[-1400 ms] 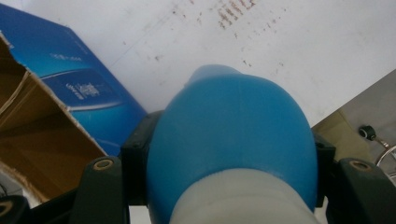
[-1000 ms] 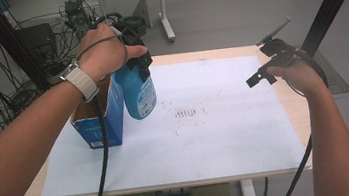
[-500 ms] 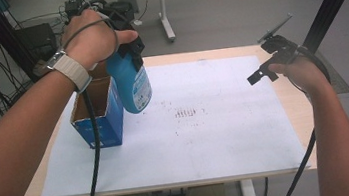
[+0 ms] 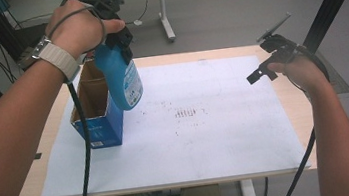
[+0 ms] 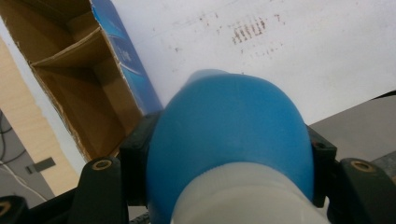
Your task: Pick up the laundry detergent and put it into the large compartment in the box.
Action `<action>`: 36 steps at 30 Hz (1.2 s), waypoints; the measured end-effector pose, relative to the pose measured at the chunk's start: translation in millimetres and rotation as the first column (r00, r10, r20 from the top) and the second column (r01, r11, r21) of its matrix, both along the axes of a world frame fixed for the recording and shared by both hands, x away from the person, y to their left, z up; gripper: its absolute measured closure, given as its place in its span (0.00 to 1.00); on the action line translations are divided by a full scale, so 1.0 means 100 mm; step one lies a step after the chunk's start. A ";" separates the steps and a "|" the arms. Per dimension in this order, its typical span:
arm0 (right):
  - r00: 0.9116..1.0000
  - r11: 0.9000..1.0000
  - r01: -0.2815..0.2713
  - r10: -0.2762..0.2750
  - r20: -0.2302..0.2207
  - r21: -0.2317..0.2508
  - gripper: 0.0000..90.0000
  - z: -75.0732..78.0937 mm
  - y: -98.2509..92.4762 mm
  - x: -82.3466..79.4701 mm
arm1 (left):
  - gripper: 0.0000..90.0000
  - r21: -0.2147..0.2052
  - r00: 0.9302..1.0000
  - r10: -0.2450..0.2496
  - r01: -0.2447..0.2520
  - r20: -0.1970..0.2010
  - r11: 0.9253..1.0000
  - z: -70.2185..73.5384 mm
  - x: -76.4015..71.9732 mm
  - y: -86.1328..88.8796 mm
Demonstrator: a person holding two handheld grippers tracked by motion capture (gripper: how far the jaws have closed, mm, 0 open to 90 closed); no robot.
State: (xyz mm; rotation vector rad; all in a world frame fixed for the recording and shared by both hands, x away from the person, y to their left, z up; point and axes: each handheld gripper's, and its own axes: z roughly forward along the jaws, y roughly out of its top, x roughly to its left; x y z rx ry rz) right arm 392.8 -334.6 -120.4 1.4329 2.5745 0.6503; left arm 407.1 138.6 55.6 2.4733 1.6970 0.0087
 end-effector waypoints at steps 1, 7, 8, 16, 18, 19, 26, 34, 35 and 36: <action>1.000 1.000 -0.001 0.001 -0.001 0.000 0.07 0.00 0.00 0.01 | 0.42 0.000 1.000 0.000 0.000 0.000 1.000 0.00 0.00 0.00; 1.000 1.000 -0.004 0.004 0.002 0.003 0.07 0.00 -0.01 0.02 | 0.42 0.009 1.000 0.026 -0.026 0.009 1.000 0.08 0.00 0.09; 1.000 1.000 -0.005 0.005 0.001 0.003 0.07 0.00 -0.01 0.03 | 0.42 0.006 0.999 0.035 -0.035 0.009 0.999 0.09 0.00 0.11; 1.000 1.000 -0.005 0.005 0.003 0.009 0.07 -0.02 -0.04 0.03 | 0.42 0.008 0.996 0.087 -0.088 0.010 0.996 0.14 0.02 0.23; 1.000 1.000 -0.006 0.006 0.004 0.011 0.07 -0.02 -0.05 0.03 | 0.42 0.004 0.995 0.102 -0.102 0.018 0.995 0.15 0.01 0.27; 1.000 1.000 -0.007 0.006 0.004 0.013 0.07 -0.02 -0.05 0.04 | 0.42 0.002 0.993 0.116 -0.116 0.021 0.993 0.16 0.01 0.30; 1.000 1.000 -0.011 0.011 0.001 0.020 0.07 -0.06 -0.06 0.07 | 0.42 0.005 0.986 0.163 -0.164 0.021 0.987 0.20 0.03 0.43; 1.000 1.000 -0.017 0.017 0.002 0.020 0.07 -0.06 -0.04 0.10 | 0.42 0.008 0.979 0.203 -0.203 0.022 0.979 0.23 0.04 0.55; 1.000 1.000 -0.018 0.018 0.004 0.020 0.07 -0.06 -0.03 0.10 | 0.42 0.007 0.978 0.207 -0.207 0.020 0.978 0.23 0.04 0.56; 1.000 1.000 -0.018 0.018 0.003 0.020 0.07 -0.05 -0.03 0.10 | 0.42 0.005 0.978 0.210 -0.210 0.021 0.978 0.23 0.04 0.58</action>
